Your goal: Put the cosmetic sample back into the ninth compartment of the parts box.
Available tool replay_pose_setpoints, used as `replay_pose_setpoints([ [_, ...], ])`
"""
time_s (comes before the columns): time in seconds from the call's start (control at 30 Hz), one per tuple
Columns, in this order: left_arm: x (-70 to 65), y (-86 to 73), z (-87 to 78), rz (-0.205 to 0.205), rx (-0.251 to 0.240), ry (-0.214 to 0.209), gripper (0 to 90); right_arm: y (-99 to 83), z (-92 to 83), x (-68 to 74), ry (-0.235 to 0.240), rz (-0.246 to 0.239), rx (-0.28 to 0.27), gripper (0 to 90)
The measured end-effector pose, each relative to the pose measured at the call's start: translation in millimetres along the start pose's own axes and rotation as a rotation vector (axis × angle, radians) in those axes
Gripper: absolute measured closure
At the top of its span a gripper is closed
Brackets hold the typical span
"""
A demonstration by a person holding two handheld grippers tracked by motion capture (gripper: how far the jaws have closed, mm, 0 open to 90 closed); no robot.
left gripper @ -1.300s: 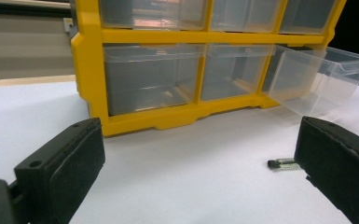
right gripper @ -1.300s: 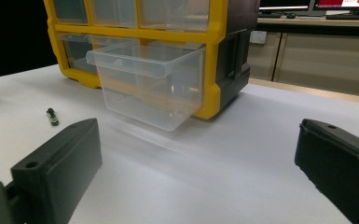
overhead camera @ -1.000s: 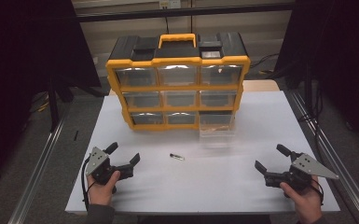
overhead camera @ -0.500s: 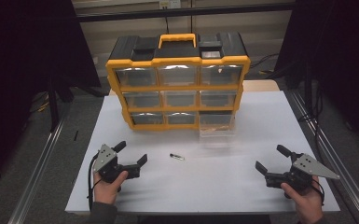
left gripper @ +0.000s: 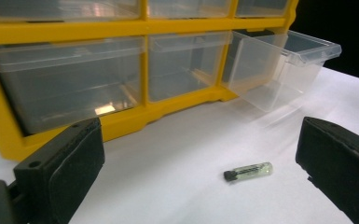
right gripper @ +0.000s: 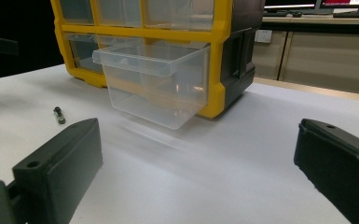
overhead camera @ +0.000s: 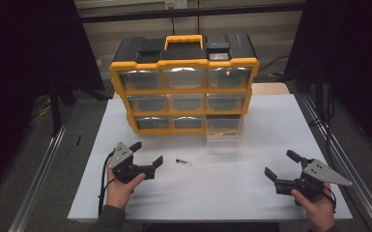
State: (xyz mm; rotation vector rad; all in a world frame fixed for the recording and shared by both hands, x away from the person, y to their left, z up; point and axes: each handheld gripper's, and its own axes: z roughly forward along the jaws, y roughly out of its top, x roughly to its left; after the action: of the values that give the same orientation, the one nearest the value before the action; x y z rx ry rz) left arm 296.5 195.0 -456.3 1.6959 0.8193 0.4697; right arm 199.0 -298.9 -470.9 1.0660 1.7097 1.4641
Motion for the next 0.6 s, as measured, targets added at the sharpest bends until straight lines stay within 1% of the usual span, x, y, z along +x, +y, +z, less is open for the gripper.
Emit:
replay_pose_setpoints([
  [0.03,-1.1,0.5,1.7,0.003,0.009,-0.008,1.3,0.0,0.0,0.1,0.002,0.002,-0.001,0.3],
  [0.07,-2.5,0.9,4.4,-0.003,0.017,-0.017,1.4,-0.1,0.0,-0.3,0.001,0.000,-0.003,0.3],
  [0.13,-2.7,1.1,5.5,-0.001,0.026,-0.019,1.5,-0.1,0.0,-0.4,0.001,0.000,-0.003,0.4],
  [0.17,-3.2,1.0,7.8,-0.002,0.041,-0.022,1.7,-0.1,-0.4,-0.5,-0.001,-0.002,-0.001,0.5],
  [0.3,-4.5,1.2,11.7,-0.007,0.054,-0.029,1.9,0.4,-0.5,0.5,0.001,0.004,-0.002,0.5],
  [0.37,-5.3,1.6,13.0,-0.010,0.051,-0.032,1.9,0.4,-0.4,0.6,0.001,0.003,-0.001,0.5],
  [0.43,-7.8,3.0,16.3,-0.004,0.064,-0.034,2.0,0.4,0.0,1.0,0.008,-0.004,-0.002,0.6],
  [0.47,-8.4,3.8,18.0,0.015,0.081,-0.034,2.0,0.4,-0.1,1.2,0.010,-0.003,-0.002,0.6],
  [0.57,-11.9,5.1,24.4,0.017,0.094,-0.028,1.5,0.6,-0.1,1.6,0.008,0.001,-0.004,0.6],
  [0.6,-12.9,5.3,26.3,0.020,0.105,-0.033,1.6,0.6,-0.2,1.5,0.008,0.001,-0.004,0.6],
])
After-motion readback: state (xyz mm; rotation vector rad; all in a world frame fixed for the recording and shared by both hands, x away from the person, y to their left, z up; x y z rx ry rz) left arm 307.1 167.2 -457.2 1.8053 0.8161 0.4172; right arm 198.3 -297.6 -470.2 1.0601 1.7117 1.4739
